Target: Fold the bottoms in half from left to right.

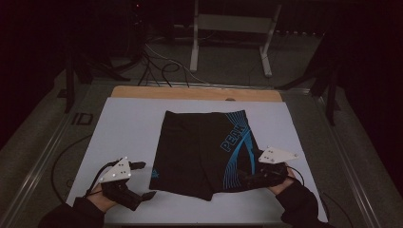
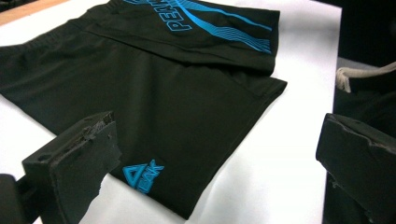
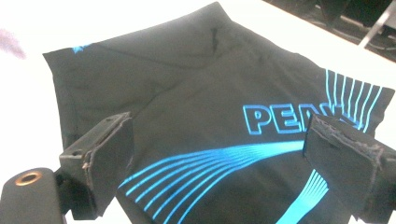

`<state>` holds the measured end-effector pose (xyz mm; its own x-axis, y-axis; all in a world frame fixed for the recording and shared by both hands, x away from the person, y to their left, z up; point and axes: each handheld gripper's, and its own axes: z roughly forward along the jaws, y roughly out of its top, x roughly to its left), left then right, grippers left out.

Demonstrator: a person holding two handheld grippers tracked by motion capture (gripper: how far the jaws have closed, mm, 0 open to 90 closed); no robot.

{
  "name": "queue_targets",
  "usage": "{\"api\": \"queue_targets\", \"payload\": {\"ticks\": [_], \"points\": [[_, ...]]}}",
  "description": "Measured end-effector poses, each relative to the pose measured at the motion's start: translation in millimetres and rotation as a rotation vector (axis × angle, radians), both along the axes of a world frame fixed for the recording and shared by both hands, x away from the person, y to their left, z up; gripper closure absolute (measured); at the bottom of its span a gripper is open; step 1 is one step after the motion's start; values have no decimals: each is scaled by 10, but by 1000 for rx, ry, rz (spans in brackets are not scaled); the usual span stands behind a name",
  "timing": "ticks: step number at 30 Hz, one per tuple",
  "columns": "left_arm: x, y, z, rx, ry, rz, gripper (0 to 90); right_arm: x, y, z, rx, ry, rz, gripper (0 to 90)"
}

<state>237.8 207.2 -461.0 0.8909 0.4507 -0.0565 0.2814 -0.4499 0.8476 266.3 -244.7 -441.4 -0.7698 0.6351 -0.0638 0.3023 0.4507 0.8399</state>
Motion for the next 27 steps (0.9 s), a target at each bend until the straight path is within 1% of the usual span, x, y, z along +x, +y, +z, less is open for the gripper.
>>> {"api": "queue_targets", "payload": {"ticks": [2,3,4,5,9,13,15,17,18,19,20,22,24,27], "points": [[11,8,18,-9,11,-2,1,25,16,48,-10,-13,-2,91],[17,8,25,-6,17,1,1,41,22,71,-9,-16,2,91],[23,1,33,4,14,0,1,54,35,93,-8,-16,1,91],[26,-3,38,7,14,1,1,88,53,130,-9,-28,2,92],[29,-10,64,4,10,-1,1,160,105,200,-3,-40,2,93],[33,-23,110,12,13,15,1,244,186,281,0,-56,9,93],[34,-22,121,17,10,14,1,289,231,319,4,-65,16,93],[35,-26,145,11,12,19,1,341,279,352,9,-70,21,93],[35,-26,145,11,12,19,1,341,279,352,9,-70,21,93],[36,-32,155,14,10,20,1,397,337,378,10,-77,25,93],[36,-32,155,14,10,20,1,397,337,378,10,-77,25,93],[41,-37,162,6,12,19,1,454,410,396,19,-80,30,93],[49,-48,166,11,15,20,1,491,455,398,29,-80,38,93],[55,-53,170,6,17,19,1,518,506,404,24,-78,38,93]]}}
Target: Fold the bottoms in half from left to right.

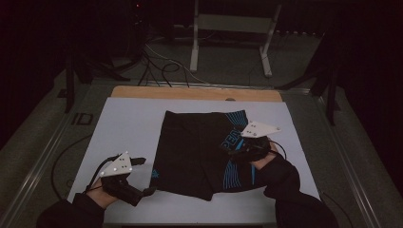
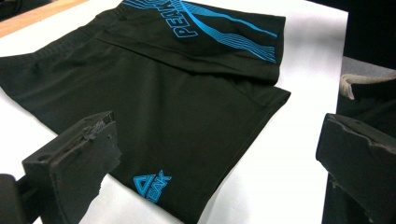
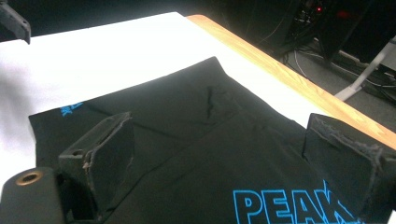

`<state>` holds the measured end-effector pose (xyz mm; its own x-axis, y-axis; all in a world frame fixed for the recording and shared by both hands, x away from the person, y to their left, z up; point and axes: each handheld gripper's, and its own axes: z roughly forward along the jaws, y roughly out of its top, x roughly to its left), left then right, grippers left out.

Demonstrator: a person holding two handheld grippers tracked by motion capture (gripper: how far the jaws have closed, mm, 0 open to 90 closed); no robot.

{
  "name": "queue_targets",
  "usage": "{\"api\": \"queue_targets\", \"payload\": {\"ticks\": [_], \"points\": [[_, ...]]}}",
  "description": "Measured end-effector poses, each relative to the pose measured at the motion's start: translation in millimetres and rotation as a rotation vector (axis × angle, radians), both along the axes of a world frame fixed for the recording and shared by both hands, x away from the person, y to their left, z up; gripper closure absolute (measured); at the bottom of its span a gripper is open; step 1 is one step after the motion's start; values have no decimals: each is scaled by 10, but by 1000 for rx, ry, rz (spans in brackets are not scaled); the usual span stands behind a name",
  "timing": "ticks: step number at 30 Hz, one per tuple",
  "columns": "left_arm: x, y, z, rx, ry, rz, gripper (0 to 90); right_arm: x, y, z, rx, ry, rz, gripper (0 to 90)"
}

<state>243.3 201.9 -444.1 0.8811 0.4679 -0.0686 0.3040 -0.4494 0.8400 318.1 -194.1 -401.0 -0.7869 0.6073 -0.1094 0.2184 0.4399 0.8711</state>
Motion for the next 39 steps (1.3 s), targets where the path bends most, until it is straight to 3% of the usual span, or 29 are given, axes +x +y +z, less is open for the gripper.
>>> {"api": "queue_targets", "payload": {"ticks": [8,25,39], "points": [[18,-24,23,18,-8,25,1,116,158,46,13,-8,19,93],[48,-62,-33,44,2,95,1,404,593,22,-18,-1,56,93],[58,-57,-93,48,2,162,1,578,925,-123,-4,44,64,94]]}}
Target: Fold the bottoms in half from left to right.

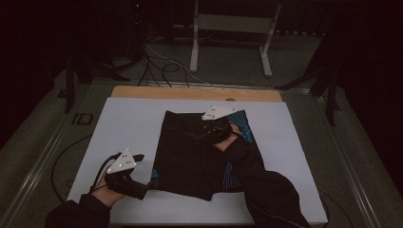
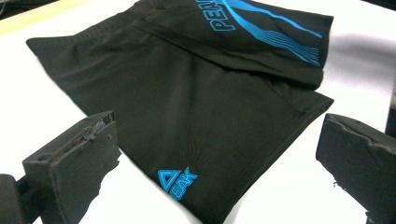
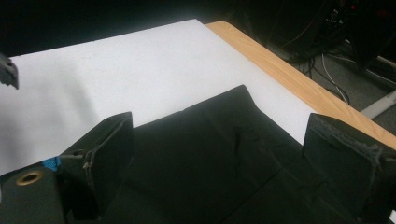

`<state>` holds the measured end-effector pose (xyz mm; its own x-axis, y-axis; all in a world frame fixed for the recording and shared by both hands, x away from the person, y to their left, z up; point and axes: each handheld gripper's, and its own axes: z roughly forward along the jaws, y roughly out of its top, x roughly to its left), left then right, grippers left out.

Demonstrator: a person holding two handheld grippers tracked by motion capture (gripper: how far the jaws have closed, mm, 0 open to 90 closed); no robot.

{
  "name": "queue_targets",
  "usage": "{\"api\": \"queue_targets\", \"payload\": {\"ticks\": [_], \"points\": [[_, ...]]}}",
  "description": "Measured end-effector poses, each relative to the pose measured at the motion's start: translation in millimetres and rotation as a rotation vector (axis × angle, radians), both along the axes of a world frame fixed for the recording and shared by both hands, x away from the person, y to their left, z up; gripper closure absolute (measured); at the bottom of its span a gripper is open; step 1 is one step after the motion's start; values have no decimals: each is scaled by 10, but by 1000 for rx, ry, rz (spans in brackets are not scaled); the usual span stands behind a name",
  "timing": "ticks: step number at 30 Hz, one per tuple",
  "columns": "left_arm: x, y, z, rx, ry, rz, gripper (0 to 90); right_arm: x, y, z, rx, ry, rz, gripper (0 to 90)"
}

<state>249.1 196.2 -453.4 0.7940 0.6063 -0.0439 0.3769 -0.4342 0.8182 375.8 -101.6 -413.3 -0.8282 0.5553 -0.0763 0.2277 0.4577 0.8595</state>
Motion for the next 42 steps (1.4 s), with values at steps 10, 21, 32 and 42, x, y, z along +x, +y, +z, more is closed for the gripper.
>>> {"api": "queue_targets", "payload": {"ticks": [10,21,32,42], "points": [[74,-43,-155,4,31,10,1,103,237,-178,-7,24,20,94],[74,-48,-278,62,56,4,2,175,417,-328,-18,50,26,94],[77,-78,-409,155,114,-25,39,256,527,-393,-38,55,43,94],[94,-89,-500,190,154,-27,137,294,649,-434,-42,67,49,94]]}}
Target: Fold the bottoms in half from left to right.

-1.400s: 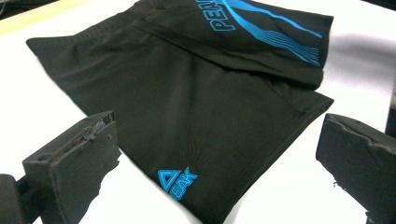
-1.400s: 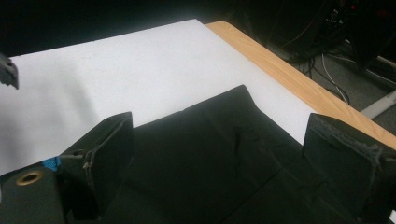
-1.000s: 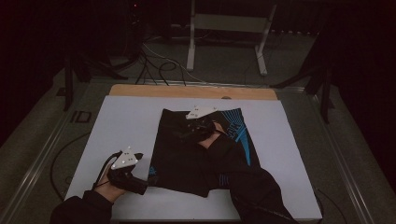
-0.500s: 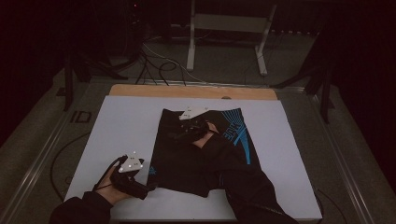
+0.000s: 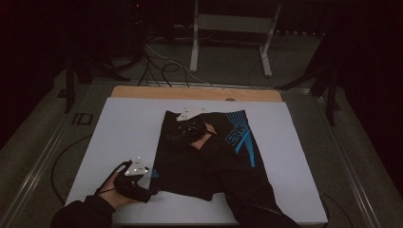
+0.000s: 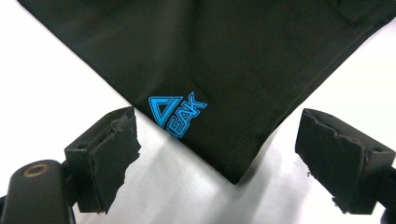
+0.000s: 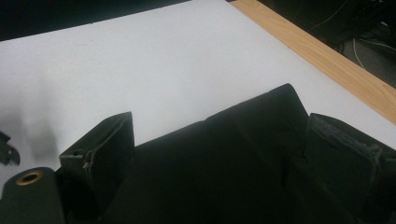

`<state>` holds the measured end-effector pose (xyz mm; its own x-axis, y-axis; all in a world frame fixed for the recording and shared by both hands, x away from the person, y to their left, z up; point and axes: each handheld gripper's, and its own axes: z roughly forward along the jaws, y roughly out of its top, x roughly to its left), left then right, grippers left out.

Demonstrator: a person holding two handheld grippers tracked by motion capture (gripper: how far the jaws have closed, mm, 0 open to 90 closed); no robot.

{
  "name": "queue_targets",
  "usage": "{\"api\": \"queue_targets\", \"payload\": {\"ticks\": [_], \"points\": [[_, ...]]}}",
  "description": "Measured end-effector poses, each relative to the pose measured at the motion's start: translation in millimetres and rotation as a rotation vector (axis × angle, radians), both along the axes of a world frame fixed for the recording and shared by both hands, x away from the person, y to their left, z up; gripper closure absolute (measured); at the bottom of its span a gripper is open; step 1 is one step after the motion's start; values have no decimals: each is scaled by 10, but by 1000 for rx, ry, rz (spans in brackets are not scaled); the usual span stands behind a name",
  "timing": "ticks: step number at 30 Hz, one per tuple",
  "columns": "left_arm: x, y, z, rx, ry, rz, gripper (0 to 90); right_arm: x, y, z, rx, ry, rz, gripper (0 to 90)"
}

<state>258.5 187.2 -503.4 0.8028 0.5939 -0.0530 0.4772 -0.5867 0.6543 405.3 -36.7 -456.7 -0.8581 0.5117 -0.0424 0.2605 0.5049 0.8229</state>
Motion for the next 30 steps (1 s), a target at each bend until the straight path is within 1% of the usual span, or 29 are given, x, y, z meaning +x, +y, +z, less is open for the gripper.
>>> {"api": "queue_targets", "payload": {"ticks": [2,3,4,6,10,11,13,15,17,18,19,22,24,25,27,28,29,30], "points": [[-1,-12,-13,5,4,-1,157,21,13,-4,6,-1,5,94],[0,-15,-19,14,7,-9,157,23,25,-7,9,-2,3,94],[-2,-20,-27,24,8,-10,166,22,38,-7,5,2,-5,94],[-1,-26,-44,31,12,-17,181,41,51,-22,5,-4,3,94],[1,-25,-57,17,19,-28,249,63,69,-42,-2,6,-2,94],[13,-18,-72,14,22,-31,249,73,75,-51,-2,3,0,94],[24,-14,-87,24,29,-37,310,86,99,-55,-2,15,-12,94],[27,-17,-96,24,30,-32,321,104,101,-58,1,16,-3,94],[38,-11,-89,24,32,-22,338,95,112,-57,-1,21,-12,94],[39,-11,-89,29,28,-20,371,109,119,-65,2,14,-2,94],[37,-13,-90,36,21,-19,391,100,130,-62,0,23,-12,94],[28,-18,-86,44,16,-32,433,116,139,-63,1,15,1,94],[26,-18,-80,38,23,-45,491,111,153,-60,1,18,0,94],[27,-21,-79,40,25,-44,518,113,158,-63,0,12,4,94],[30,-30,-68,46,30,-41,541,111,169,-63,1,19,-3,94],[30,-30,-68,46,30,-41,581,111,169,-63,1,19,-3,94],[27,-38,-62,46,36,-42,581,120,171,-69,5,15,3,94],[25,-41,-59,46,39,-44,617,122,175,-71,0,14,3,94]]}}
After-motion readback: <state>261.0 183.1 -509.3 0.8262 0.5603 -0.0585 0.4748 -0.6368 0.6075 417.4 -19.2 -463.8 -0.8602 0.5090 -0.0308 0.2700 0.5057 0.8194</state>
